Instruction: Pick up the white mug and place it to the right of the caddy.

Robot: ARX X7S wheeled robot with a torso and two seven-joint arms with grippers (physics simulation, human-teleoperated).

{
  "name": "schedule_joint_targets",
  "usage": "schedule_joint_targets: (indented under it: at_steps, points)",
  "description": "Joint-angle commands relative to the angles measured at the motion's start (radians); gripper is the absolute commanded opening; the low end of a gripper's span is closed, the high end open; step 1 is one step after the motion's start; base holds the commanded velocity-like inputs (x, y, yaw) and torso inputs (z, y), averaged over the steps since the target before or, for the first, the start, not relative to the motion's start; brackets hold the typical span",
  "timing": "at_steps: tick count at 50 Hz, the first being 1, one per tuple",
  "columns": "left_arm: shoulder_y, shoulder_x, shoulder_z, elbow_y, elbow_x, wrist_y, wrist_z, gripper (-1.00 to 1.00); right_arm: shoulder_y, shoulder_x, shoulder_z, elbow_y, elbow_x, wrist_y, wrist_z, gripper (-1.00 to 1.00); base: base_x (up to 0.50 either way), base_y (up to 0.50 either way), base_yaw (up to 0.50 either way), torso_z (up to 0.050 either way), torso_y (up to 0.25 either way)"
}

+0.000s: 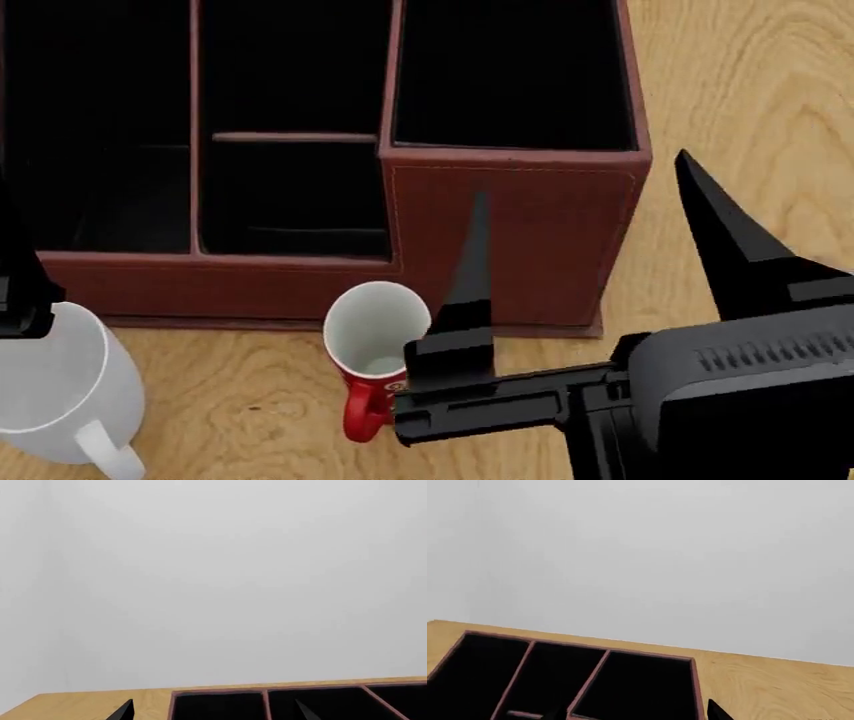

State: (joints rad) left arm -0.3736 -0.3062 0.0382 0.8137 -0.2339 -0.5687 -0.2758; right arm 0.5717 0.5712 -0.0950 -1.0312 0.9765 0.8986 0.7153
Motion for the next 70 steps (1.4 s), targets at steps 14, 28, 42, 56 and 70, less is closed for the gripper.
schedule_joint_targets:
  at_steps: [14, 28, 42, 56, 70]
  points:
    - [-0.001, -0.01, -0.002, 0.016, -0.011, -0.012, -0.014, 1.0, 0.091, 0.055, -0.409, 0.009, 0.098, -0.061, 0.139, 1.0, 0.0, 0.0, 0.0, 0.0, 0.0]
    - [0.001, -0.019, -0.007, 0.041, -0.021, -0.031, -0.026, 1.0, 0.091, 0.005, -0.512, 0.039, 0.046, -0.051, 0.09, 1.0, 0.0, 0.0, 0.0, 0.0, 0.0]
    - [0.01, -0.028, -0.013, 0.06, -0.027, -0.042, -0.036, 1.0, 0.092, -0.035, -0.601, 0.052, 0.023, -0.025, 0.066, 1.0, 0.0, 0.0, 0.0, 0.0, 0.0]
    - [0.019, -0.033, -0.014, 0.071, -0.032, -0.042, -0.046, 1.0, 0.085, -0.071, -0.667, 0.08, 0.009, -0.027, 0.028, 1.0, 0.0, 0.0, 0.0, 0.0, 0.0]
    - [0.02, -0.039, -0.01, 0.074, -0.034, -0.044, -0.055, 1.0, 0.083, -0.108, -0.735, 0.127, -0.041, -0.044, -0.031, 1.0, 0.0, 0.0, 0.0, 0.0, 0.0]
